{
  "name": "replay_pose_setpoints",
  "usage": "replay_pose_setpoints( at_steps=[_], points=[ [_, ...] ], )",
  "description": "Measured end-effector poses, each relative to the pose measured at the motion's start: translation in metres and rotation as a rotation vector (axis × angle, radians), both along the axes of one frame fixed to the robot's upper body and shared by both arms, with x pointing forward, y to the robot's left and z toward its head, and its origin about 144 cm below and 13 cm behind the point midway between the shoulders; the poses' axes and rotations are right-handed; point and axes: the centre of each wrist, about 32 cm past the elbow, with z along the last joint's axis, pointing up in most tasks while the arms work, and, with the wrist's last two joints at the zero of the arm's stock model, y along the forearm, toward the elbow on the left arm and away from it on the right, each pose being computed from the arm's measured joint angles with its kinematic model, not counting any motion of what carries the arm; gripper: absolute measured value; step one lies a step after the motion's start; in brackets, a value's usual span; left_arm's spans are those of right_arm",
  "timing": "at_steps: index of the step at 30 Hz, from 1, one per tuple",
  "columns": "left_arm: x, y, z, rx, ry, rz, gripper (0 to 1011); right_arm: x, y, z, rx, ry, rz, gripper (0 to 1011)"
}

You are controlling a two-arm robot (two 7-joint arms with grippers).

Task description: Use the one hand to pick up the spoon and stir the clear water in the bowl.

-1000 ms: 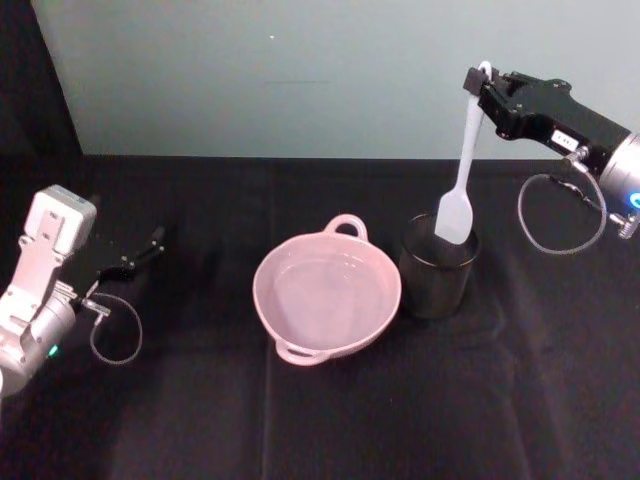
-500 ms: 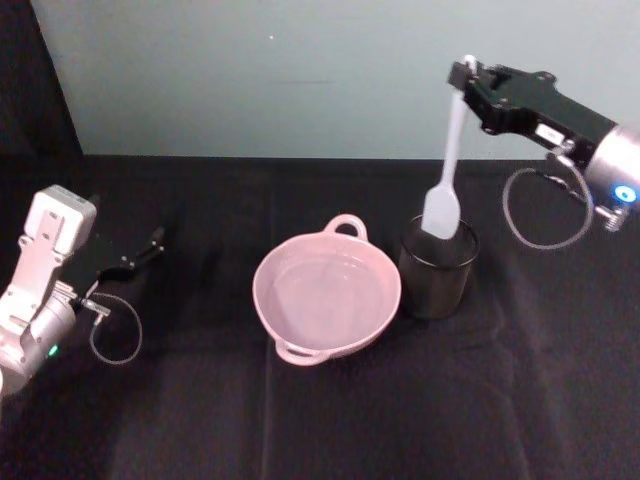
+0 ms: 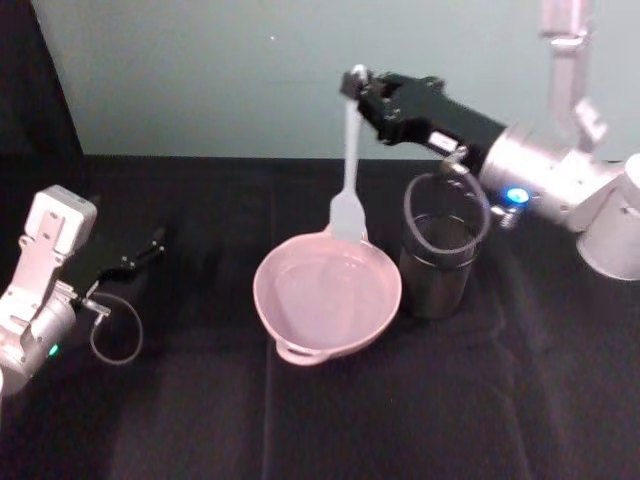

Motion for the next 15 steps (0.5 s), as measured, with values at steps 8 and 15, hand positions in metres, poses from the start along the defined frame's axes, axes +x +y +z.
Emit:
replay_pose_setpoints(
  at_steps=[8,15],
  points=[
    [0.0,0.0,0.0,0.0,0.0,0.0,1011,0.004,0.022,-0.03,-0.032,-0.015,0.05,109],
    [0.0,0.0,0.0,0.0,0.0,0.0,1011,0.001,0.028,-0.055,-0.055,-0.008,0.081,110]
  ],
)
